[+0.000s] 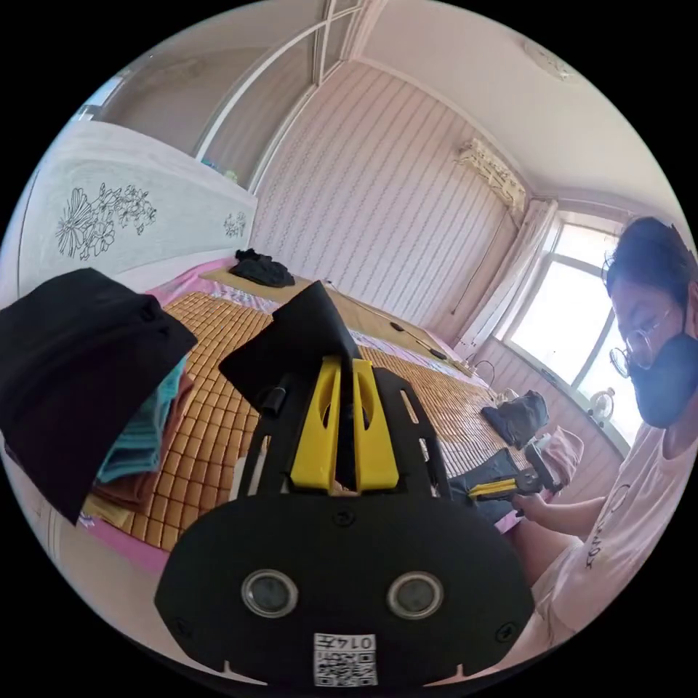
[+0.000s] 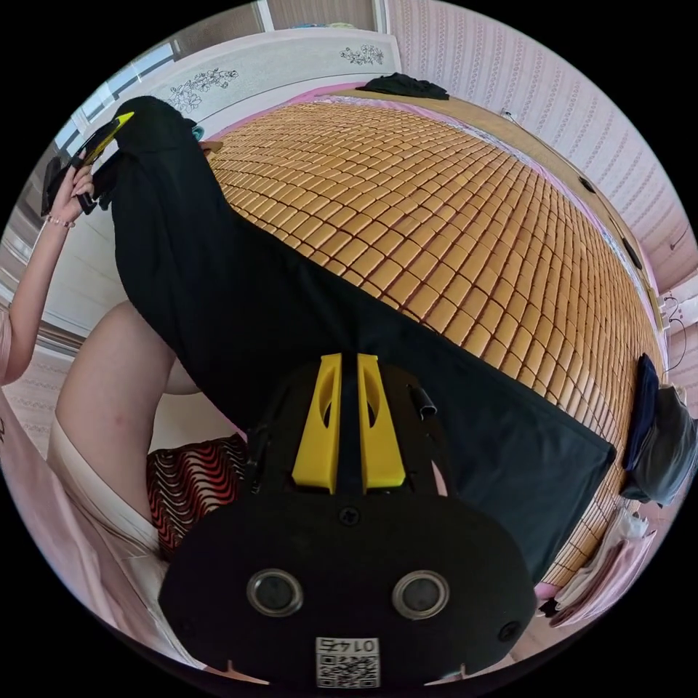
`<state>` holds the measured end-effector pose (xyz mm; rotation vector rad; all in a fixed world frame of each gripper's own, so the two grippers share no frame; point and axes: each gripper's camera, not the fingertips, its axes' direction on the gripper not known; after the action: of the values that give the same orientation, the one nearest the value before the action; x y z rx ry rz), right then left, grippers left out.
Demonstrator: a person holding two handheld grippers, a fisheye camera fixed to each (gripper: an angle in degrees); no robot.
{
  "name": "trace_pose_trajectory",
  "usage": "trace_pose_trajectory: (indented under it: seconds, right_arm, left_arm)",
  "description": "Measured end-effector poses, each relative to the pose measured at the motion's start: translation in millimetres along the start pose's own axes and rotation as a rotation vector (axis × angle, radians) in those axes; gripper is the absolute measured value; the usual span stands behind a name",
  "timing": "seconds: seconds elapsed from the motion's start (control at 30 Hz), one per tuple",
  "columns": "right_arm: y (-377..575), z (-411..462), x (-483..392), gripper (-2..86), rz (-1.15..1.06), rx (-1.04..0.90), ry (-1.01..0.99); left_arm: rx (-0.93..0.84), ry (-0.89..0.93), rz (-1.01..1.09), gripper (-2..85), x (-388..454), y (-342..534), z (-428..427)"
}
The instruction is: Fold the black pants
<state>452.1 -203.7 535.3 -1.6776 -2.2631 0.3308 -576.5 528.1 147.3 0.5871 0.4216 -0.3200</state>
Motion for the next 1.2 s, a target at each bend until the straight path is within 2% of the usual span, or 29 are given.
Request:
trace_pose_trajectory:
  seconds: [0.07,0.17,0.23,0.3,0.4,0.53,0.63,0.73,0.83,0.93,1.13,1.2]
  right_arm:
    - [2.5,-3.1,-5.7,4.3,0.025,0.021,0.037]
    - [8.3,-5.4,-8.8,4.5,0.05,0.037,0.042]
    - [12.0,-4.3,-7.2,4.7,0.07,0.026,0.035]
    - [16.5,-6.9,-2.0,5.0,0.09,0.02,0.043]
    - [29.7,-20.2,24.6,5.1,0.161,0.032,0.18]
    - [68.5,-34.3,103.8,4.2,0.409,-0.009,0.386]
    - [106.4,-26.4,160.2,1.5,0.611,-0.062,0.386]
    - [126.4,-33.6,178.8,0.0,0.615,0.047,0.311]
    - [132.4,-34.4,191.7,-0.1,0.612,0.061,0.373]
    - [138.0,-37.4,214.0,-0.1,0.593,0.09,0.354]
    - [137.9,-40.1,262.6,-0.2,0.461,0.06,0.322]
    - [136.7,-41.5,277.3,-0.3,0.474,0.032,0.317]
  left_arm:
    - [-0.01,-0.074,-0.023,0.1,-11.4,-6.3,10.0]
    - [-0.125,-0.201,-0.185,1.1,-52.0,4.1,34.3]
    - [-0.323,-0.342,-0.253,2.7,-77.5,23.2,61.0]
    - [-0.435,-0.407,-0.329,4.2,-90.8,38.5,74.2]
    - [-0.427,-0.422,-0.361,6.2,-89.0,44.1,69.6]
    - [-0.349,-0.462,-0.267,6.0,-47.7,30.0,41.9]
    - [-0.328,-0.409,-0.105,4.6,3.6,20.4,36.4]
    - [-0.413,-0.306,0.033,3.9,50.4,16.7,68.8]
    - [-0.514,-0.24,0.134,3.3,82.4,17.4,124.7]
    - [-0.603,-0.3,0.168,0.9,86.8,19.0,182.6]
    - [-0.646,-0.507,0.012,-0.9,50.7,-2.4,237.4]
    - [-0.711,-0.505,0.007,-0.9,41.3,-7.4,252.9]
